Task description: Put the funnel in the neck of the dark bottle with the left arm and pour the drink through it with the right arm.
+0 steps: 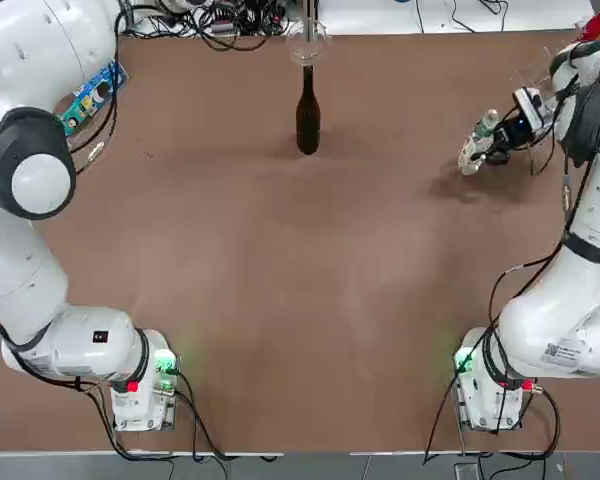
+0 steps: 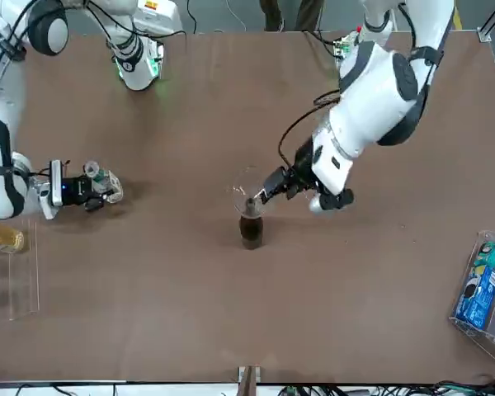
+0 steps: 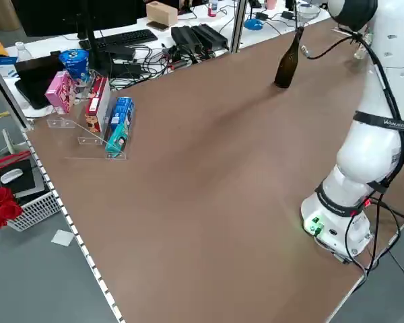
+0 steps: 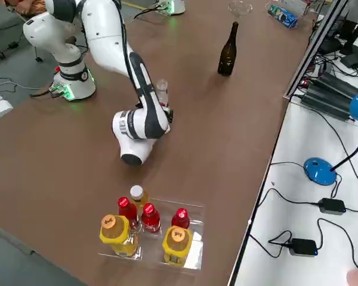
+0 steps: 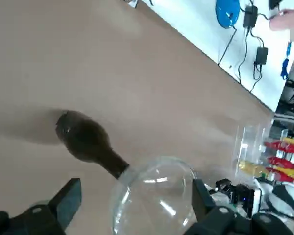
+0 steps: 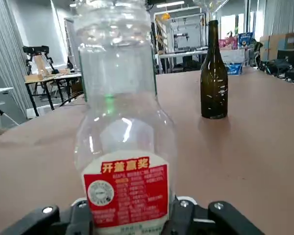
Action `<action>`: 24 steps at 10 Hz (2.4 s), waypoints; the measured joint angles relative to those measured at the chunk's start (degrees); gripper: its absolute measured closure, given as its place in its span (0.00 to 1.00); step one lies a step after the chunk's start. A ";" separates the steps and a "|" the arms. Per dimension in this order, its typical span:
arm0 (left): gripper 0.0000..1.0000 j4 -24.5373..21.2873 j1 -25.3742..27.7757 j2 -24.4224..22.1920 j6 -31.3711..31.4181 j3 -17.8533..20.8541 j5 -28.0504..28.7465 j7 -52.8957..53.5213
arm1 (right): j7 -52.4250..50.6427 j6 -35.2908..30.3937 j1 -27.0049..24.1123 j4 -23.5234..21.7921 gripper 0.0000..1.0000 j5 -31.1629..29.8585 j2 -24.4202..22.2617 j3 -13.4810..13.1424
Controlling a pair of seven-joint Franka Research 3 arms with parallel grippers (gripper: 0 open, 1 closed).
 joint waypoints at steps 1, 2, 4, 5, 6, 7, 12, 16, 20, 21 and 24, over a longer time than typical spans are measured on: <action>0.02 0.01 0.42 1.09 0.00 0.36 -0.43 2.15 | 4.33 0.00 0.04 0.08 0.57 -0.93 -2.84 -0.13; 0.01 0.03 1.13 1.91 0.00 0.62 -0.60 7.46 | 9.13 0.04 0.07 0.13 0.57 -1.84 -5.91 -0.24; 0.01 0.03 4.69 2.39 -4.17 0.77 -0.69 22.18 | 18.65 0.50 0.41 0.22 0.57 -3.58 -11.52 -0.33; 0.00 -0.25 6.44 2.44 -7.01 0.81 -0.69 28.70 | 22.98 1.25 0.70 0.25 0.57 -4.38 -13.97 -0.35; 0.01 -1.14 7.29 2.47 -7.82 0.83 -0.56 33.16 | 26.82 1.82 0.87 0.27 0.57 -5.04 -16.00 -0.35; 0.04 -2.13 7.25 2.48 -8.02 0.75 1.12 35.76 | 30.13 2.14 0.99 0.29 0.57 -5.47 -17.65 -0.35; 0.01 -7.39 7.69 -1.95 -8.71 -2.08 3.25 53.69 | 46.19 3.93 2.71 0.35 0.57 -6.33 -24.90 0.15; 0.02 -15.50 19.11 -6.84 1.69 -13.91 -7.10 66.74 | 65.01 10.87 3.06 0.39 0.57 -6.37 -31.47 5.42; 0.00 -20.83 21.93 -6.13 10.27 -18.07 -16.58 92.89 | 81.70 18.32 3.29 0.42 0.56 -7.66 -36.54 11.48; 0.00 -20.83 21.95 -4.89 10.59 -18.87 -16.96 99.05 | 84.48 18.98 3.31 0.41 0.56 -7.74 -36.91 11.88; 0.00 -20.24 22.19 1.34 10.91 -22.06 -17.65 118.40 | 91.57 19.97 3.31 0.41 0.56 -7.78 -37.93 13.01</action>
